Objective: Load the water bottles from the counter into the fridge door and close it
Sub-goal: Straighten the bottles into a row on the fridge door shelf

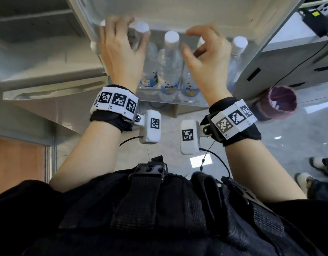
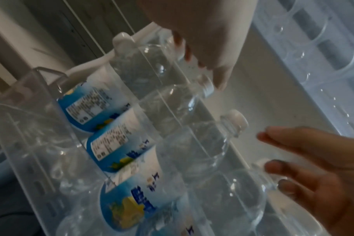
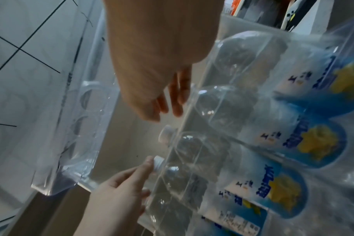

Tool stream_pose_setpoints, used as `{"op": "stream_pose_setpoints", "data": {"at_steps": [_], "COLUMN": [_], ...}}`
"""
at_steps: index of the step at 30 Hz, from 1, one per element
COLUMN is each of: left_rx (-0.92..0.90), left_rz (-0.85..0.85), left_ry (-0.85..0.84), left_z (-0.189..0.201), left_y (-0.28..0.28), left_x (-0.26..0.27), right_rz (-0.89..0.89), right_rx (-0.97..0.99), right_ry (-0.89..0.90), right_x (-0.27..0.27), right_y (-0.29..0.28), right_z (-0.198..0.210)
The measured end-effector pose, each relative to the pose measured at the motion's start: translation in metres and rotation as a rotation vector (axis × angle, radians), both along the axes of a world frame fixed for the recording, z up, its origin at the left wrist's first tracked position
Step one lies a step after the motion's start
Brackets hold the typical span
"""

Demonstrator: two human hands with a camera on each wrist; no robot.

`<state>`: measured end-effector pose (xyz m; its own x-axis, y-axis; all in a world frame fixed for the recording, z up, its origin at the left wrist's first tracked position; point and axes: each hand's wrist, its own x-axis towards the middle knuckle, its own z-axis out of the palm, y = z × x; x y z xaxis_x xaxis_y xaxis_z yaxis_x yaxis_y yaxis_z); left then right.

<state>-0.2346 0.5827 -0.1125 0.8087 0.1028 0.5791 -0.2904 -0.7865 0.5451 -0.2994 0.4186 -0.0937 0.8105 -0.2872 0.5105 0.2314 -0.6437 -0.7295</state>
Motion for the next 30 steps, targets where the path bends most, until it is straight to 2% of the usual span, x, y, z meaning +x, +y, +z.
{"op": "stream_pose_setpoints", "data": {"at_steps": [3,5,14,23,30], "left_rx": [0.104,0.126,0.233,0.309,0.29], "left_rz": [-0.091,-0.114,-0.157,-0.543,-0.648], "left_ry": [0.19,0.242,0.302,0.292,0.334], "left_z": [0.0,0.001,0.008,0.019,0.014], "left_y": [0.008,0.007,-0.003,0.031,0.035], "left_x": [0.01,0.012,0.019,0.036,0.035], "right_rz": [0.058,0.06,-0.065,-0.125,-0.174], "right_rx": [-0.043,-0.044,-0.027,0.021,0.003], "right_ry": [0.137,0.198,0.255,0.265,0.269], "right_x": [0.009,0.015,0.026,0.034,0.036], "right_y": [0.018,0.025,0.034,0.033,0.038], "right_z": [-0.002,-0.007,-0.016,-0.019,-0.02]}}
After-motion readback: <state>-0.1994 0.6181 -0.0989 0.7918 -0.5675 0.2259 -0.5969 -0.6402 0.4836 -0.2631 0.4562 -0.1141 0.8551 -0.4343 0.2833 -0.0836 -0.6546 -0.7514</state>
